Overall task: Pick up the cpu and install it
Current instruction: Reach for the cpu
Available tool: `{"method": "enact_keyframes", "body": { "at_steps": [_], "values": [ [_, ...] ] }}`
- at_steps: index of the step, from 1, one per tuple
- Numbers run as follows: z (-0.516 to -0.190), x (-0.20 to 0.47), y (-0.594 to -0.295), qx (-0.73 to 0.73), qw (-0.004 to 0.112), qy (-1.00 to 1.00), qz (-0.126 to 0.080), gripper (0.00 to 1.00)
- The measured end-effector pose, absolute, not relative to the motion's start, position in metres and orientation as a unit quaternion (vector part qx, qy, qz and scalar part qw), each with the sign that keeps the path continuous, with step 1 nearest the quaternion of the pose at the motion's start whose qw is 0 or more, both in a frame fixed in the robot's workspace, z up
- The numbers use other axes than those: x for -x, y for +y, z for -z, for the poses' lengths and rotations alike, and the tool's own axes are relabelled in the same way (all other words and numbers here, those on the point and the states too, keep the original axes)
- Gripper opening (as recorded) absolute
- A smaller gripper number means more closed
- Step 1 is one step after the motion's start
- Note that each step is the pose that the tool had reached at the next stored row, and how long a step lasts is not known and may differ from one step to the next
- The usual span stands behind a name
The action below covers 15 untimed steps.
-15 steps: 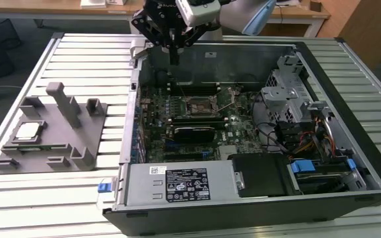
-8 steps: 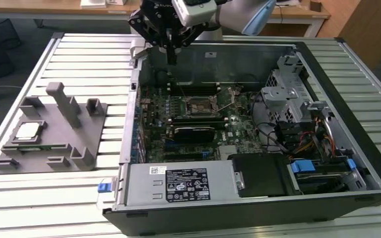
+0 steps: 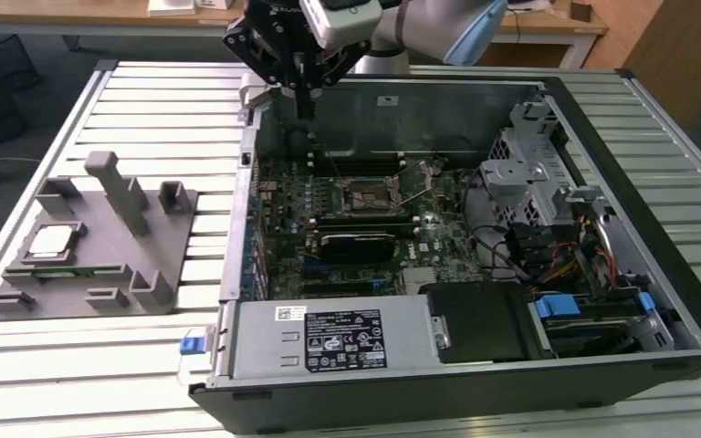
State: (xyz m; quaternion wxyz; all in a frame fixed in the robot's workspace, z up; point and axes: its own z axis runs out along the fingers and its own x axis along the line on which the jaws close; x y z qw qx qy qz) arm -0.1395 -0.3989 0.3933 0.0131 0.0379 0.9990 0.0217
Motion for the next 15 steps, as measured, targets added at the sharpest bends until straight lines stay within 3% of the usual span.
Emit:
{"method": "enact_keyframes", "body": {
  "at_steps": [15],
  "values": [
    [-0.393,0.168,-0.399,-0.038,0.013,0.999,-0.022,0.11]
  ]
}}
